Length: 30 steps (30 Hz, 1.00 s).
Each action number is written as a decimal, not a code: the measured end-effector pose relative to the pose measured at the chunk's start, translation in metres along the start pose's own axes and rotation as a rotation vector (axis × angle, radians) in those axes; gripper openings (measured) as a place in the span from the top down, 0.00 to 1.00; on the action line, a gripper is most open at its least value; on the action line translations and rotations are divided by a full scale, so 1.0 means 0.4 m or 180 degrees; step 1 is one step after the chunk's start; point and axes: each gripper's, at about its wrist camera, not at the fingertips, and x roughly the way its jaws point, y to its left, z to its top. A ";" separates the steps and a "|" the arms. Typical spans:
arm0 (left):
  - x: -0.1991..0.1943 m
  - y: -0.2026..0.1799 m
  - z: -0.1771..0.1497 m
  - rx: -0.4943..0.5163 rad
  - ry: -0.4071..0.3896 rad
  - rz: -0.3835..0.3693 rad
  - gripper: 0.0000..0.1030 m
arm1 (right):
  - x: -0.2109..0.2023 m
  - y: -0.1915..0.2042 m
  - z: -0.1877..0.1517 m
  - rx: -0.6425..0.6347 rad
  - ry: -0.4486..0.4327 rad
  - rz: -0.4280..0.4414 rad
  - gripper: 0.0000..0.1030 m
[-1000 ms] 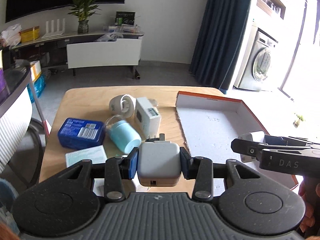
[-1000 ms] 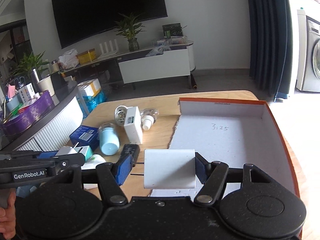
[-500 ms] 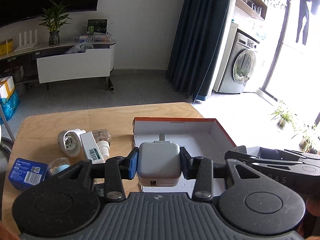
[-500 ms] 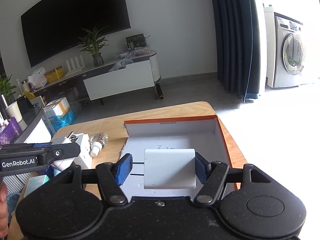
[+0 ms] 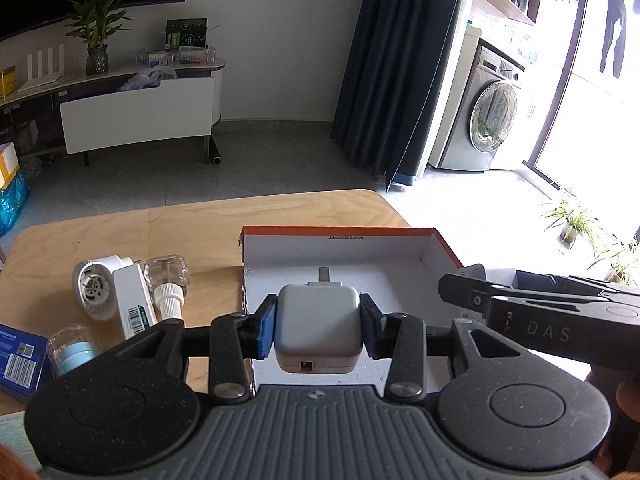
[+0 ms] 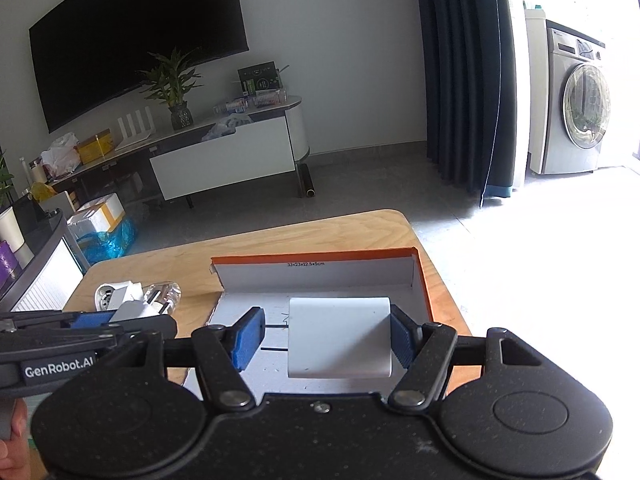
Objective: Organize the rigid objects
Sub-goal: 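Carry both chargers into the white tray and open both tools to release them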
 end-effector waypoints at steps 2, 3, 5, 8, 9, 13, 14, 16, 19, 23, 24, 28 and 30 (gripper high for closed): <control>0.013 -0.001 0.004 -0.0007 0.0008 -0.0016 0.59 | 0.010 -0.005 0.005 -0.0006 0.0005 -0.0012 0.24; 0.019 -0.003 0.006 -0.0006 0.0015 -0.0015 0.59 | 0.014 -0.005 0.006 -0.0009 0.0009 -0.0018 0.24; 0.029 -0.005 0.008 0.0003 0.0031 -0.0015 0.59 | 0.027 -0.009 0.010 -0.0002 0.0026 -0.0031 0.24; 0.042 -0.010 0.010 0.0013 0.0042 -0.0009 0.59 | 0.042 -0.017 0.015 0.0013 0.0043 -0.0049 0.24; 0.046 -0.011 0.011 0.0020 0.0043 -0.0011 0.59 | 0.048 -0.020 0.016 0.0013 0.0048 -0.0057 0.24; 0.059 -0.017 0.014 0.0034 0.0050 -0.0021 0.59 | 0.064 -0.024 0.018 0.0017 0.0080 -0.0078 0.24; 0.062 -0.019 0.015 0.0041 0.0051 -0.0017 0.59 | 0.072 -0.025 0.019 0.0014 0.0083 -0.0084 0.24; 0.068 -0.022 0.018 0.0045 0.0052 -0.0024 0.59 | 0.079 -0.028 0.021 0.0017 0.0090 -0.0090 0.24; 0.078 -0.025 0.020 0.0049 0.0066 -0.0025 0.59 | 0.092 -0.032 0.025 0.0024 0.0113 -0.0113 0.24; 0.090 -0.032 0.023 0.0070 0.0075 -0.0030 0.59 | 0.107 -0.037 0.028 0.0019 0.0140 -0.0133 0.24; 0.094 -0.033 0.024 0.0075 0.0081 -0.0033 0.59 | 0.110 -0.037 0.028 0.0014 0.0146 -0.0140 0.24; 0.111 -0.033 0.023 0.0089 0.0111 -0.0038 0.59 | 0.129 -0.040 0.028 0.0011 0.0194 -0.0159 0.24; 0.117 -0.031 0.022 0.0093 0.0132 -0.0031 0.59 | 0.139 -0.043 0.029 0.0003 0.0217 -0.0175 0.24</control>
